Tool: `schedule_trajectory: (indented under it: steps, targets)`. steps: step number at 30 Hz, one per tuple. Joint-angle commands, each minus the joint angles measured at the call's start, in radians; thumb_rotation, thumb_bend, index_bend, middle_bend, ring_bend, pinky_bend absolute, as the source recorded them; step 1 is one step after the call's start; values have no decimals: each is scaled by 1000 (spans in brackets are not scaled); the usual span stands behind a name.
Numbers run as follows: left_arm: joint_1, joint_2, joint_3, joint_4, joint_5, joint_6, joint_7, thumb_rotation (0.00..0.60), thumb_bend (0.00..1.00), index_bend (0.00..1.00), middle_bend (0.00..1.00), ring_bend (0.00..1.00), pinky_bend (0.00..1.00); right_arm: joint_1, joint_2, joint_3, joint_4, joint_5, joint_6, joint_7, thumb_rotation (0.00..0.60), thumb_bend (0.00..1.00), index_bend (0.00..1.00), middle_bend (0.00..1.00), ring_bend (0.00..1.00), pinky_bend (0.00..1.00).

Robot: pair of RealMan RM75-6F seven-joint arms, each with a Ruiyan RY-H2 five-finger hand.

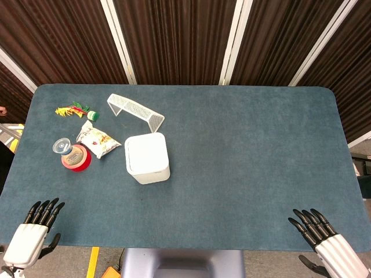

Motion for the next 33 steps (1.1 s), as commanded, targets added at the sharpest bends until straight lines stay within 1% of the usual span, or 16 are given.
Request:
schedule_trajectory:
  steps: [1,3,5,7,8,9,10,12,13,14,15,17,20,23,29,33]
  targets:
    - [-1,-1,0,2,6,2,-3,600,426,0,0,0,78,0,0,0,1,0,0,1,600,311,0,0,0,0]
    - [-7,-10,-6,10,21,11,-18,600,426,0,0,0,91,-1,1,-1,1,0,1,1,600,311,0,0,0,0]
    - [-17,-32,-18,29,38,26,-60,600,426,0,0,0,139,-1,2,0,0,3,3,3,600,311,0,0,0,0]
    - [-32,-49,-36,35,49,35,-92,600,426,0,17,27,222,-2,2,2,-2,6,3,4,600,311,0,0,0,0]
    - [-46,-58,-52,32,62,43,-102,600,426,0,87,107,324,-1,1,2,-2,8,1,3,600,311,0,0,0,0]
    - [-59,-65,-68,26,73,51,-106,600,426,0,211,235,461,-1,1,2,-3,9,-1,2,600,311,0,0,0,0]
    - [-76,-75,-87,11,85,55,-106,600,427,0,399,413,638,0,1,2,-4,9,-2,1,600,311,0,0,0,0]
    - [-113,-76,-98,-37,98,21,-123,600,433,0,778,759,920,-1,-1,3,-5,9,-4,-3,600,311,0,0,0,0]
    - [-142,-65,-98,-81,99,-22,-149,600,439,0,917,895,987,0,-1,3,-6,10,-7,-6,600,311,0,0,0,0]
    - [-165,-54,-97,-117,91,-63,-165,600,442,0,975,958,1000,0,-1,3,-6,10,-9,-8,600,311,0,0,0,0]
    - [-189,-42,-99,-152,78,-106,-176,600,445,0,998,993,1000,0,-1,2,-7,10,-11,-9,600,312,0,0,0,0]
    - [-241,-28,-120,-222,27,-198,-169,600,445,0,1000,1000,1000,1,0,1,-7,9,-11,-7,600,312,0,0,0,0]
    - [-302,-33,-160,-305,-61,-301,-110,600,445,0,1000,1000,1000,2,4,2,-7,11,-8,2,600,311,0,0,0,0]
    - [-353,-53,-207,-367,-164,-370,-41,600,445,0,1000,1000,1000,4,9,2,-5,13,-2,17,600,311,0,0,0,0]
    - [-450,-129,-312,-425,-408,-423,120,600,443,0,1000,1000,1000,9,19,1,2,9,7,47,600,312,0,0,0,0]
    - [-511,-164,-348,-422,-538,-438,199,600,445,0,1000,1000,1000,12,23,-3,6,2,6,58,600,311,0,0,0,0]
